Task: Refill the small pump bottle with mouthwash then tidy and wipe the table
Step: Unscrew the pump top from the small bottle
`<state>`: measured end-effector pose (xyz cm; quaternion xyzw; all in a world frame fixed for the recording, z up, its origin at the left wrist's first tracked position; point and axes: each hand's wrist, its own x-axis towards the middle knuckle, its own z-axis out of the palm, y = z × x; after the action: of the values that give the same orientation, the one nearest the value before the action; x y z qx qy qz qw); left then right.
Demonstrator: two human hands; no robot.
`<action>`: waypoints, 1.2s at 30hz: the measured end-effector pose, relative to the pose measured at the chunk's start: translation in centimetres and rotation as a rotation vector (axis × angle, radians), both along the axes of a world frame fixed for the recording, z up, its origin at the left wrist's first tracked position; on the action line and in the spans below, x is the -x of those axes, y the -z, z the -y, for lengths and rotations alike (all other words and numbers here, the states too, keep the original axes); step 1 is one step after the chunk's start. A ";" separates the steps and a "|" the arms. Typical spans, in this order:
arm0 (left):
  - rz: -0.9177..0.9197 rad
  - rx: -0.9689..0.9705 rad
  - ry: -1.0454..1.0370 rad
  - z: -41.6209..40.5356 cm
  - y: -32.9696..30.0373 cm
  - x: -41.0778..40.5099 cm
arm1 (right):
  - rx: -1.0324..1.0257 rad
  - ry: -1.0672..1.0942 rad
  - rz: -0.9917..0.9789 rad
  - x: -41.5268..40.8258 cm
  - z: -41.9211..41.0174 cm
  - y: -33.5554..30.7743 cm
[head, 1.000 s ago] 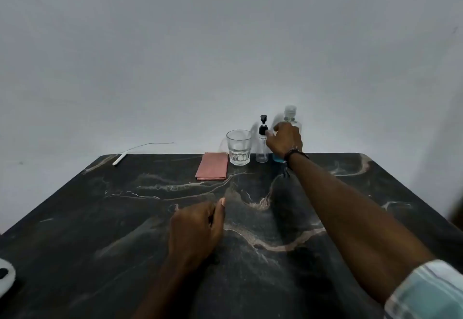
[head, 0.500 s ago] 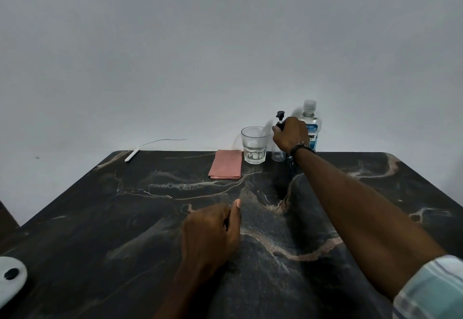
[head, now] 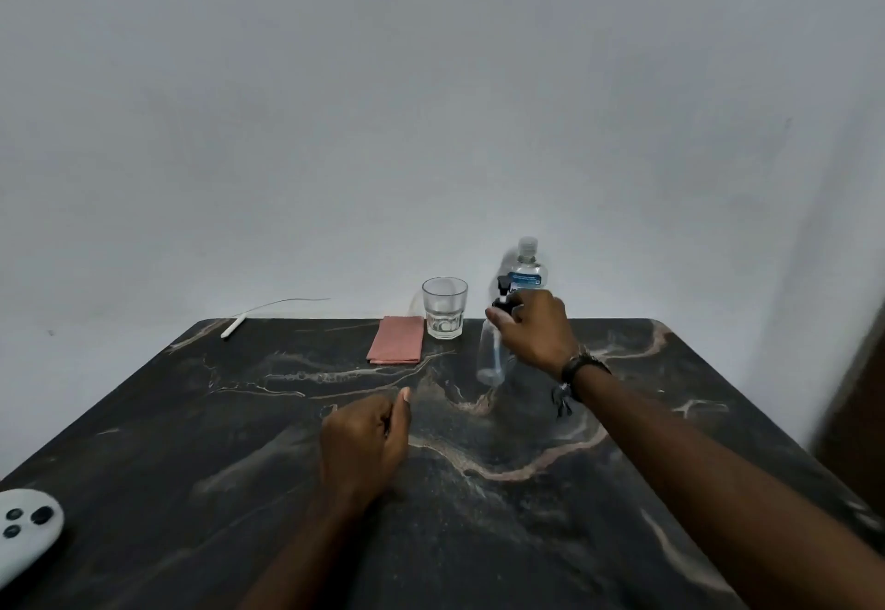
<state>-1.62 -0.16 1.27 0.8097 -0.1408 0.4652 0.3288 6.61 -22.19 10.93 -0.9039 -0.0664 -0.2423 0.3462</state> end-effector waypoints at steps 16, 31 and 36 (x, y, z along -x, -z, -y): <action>-0.518 0.415 0.594 6.9 -1.1 5.0 | -0.143 -0.174 -0.039 13.0 -1.4 2.4; -0.581 0.506 0.692 7.2 -1.3 5.2 | -0.631 -0.398 -0.158 13.2 -0.2 3.9; -0.544 0.486 0.680 7.4 -1.7 5.2 | -0.382 -0.301 -0.128 12.9 0.3 3.7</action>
<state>-6.84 -7.55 2.99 0.7098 -0.1934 0.1231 0.6660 -6.26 -22.51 7.25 -0.8155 -0.1311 -0.1387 0.5464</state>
